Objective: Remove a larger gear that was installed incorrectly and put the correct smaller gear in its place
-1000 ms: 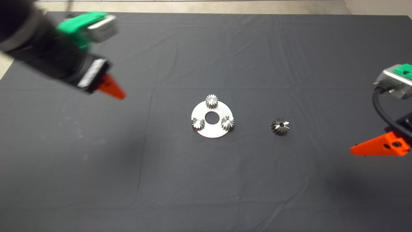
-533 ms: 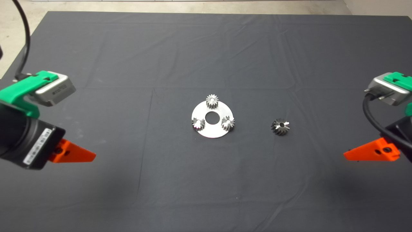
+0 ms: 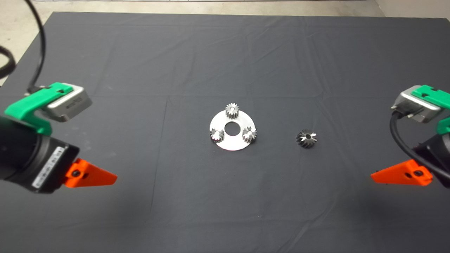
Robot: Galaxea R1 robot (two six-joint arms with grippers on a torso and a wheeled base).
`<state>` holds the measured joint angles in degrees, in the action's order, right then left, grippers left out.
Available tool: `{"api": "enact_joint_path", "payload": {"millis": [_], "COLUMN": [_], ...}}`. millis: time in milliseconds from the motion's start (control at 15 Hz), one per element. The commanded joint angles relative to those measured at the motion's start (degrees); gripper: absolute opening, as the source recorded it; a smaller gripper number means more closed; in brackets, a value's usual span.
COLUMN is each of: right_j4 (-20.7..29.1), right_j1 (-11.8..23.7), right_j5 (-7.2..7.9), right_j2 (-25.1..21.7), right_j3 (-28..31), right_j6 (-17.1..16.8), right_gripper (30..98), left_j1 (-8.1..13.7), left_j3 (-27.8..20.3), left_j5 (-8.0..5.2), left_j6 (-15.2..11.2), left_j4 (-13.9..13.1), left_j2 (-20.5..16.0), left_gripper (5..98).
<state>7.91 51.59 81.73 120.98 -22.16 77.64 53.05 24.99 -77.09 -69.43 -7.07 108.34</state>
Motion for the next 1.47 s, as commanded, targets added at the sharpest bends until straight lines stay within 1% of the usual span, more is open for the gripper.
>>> {"api": "enact_joint_path", "payload": {"millis": [0,67,133,200,267,333,400,467,533,667,733,800,867,933,1067,1133,1200,1267,1333,1400], "right_j4": [1.40,1.40,1.29,1.32,1.32,1.32,1.23,1.23,1.23,1.49,1.58,1.58,1.49,1.43,1.40,1.40,1.45,1.49,1.49,1.49], "right_j1": [0.80,0.80,0.80,0.80,0.80,0.80,0.80,0.80,0.88,0.80,0.88,0.88,0.88,0.88,0.88,0.88,0.88,0.88,0.88,0.88], "right_j5": [-0.61,-0.72,-1.05,-1.05,-1.05,-1.05,-1.05,-1.05,-1.05,-0.88,-0.87,-0.87,-0.87,-0.87,-0.96,-0.96,-0.96,-0.96,-0.96,-0.96], "right_j2": [0.27,0.71,0.19,-0.27,-0.27,0.01,0.07,0.10,0.10,0.02,-0.22,-0.32,-0.16,0.01,0.10,0.19,0.19,0.10,0.10,0.10], "right_j3": [0.31,0.47,0.47,0.38,0.47,0.47,0.47,0.47,0.38,0.38,0.47,0.47,0.38,0.38,0.29,0.36,0.38,0.38,0.38,0.38], "right_j6": [0.49,0.49,0.49,0.49,0.49,0.49,0.58,0.58,0.71,0.76,0.76,0.76,0.76,0.76,0.76,0.76,0.76,0.76,0.76,0.76], "right_gripper": [97.7,97.7,97.7,97.7,97.7,97.7,97.7,97.7,97.7,97.7,97.7,97.7,97.7,97.7,97.7,97.7,97.7,97.7,97.7,97.7], "left_j1": [0.83,0.83,0.83,0.83,0.83,0.83,0.83,0.83,0.83,0.83,0.83,0.83,0.83,0.83,0.74,0.74,0.74,0.74,0.74,0.74], "left_j3": [-1.37,-2.36,-3.03,-3.12,-3.21,-3.12,-2.79,-2.59,-2.28,-1.80,0.59,1.59,2.07,2.30,3.90,5.45,6.37,6.55,6.21,6.19], "left_j5": [-0.16,-0.19,-0.16,-0.07,-0.24,-0.25,-0.34,-0.34,-0.20,-0.08,-0.51,-0.63,-0.68,-0.34,-0.60,-0.60,-0.60,-0.69,-0.86,-1.40], "left_j6": [-0.36,-0.36,-0.36,-0.38,-0.61,-1.27,-2.91,-5.29,-6.12,-5.98,-5.63,-5.11,-1.88,1.36,2.01,2.26,2.68,3.35,3.25,2.84], "left_j4": [-0.58,-0.58,-0.49,-0.49,-0.49,-0.57,-0.49,-0.49,-0.49,-0.49,-0.72,-1.16,-1.37,-1.37,-1.89,-3.84,-5.86,-6.38,-6.46,-6.46], "left_j2": [-5.13,-6.39,-8.39,-9.89,-10.29,-10.29,-10.05,-9.50,-9.19,-8.01,-7.74,-7.72,-7.04,-6.12,-6.33,-6.36,-5.53,-3.93,-2.93,-1.63], "left_gripper": [93.0,94.4,97.2,97.7,97.7,97.7,97.7,97.7,97.7,97.7,97.7,97.7,97.7,97.7,97.7,97.7,97.7,97.7,97.7,97.7]}}
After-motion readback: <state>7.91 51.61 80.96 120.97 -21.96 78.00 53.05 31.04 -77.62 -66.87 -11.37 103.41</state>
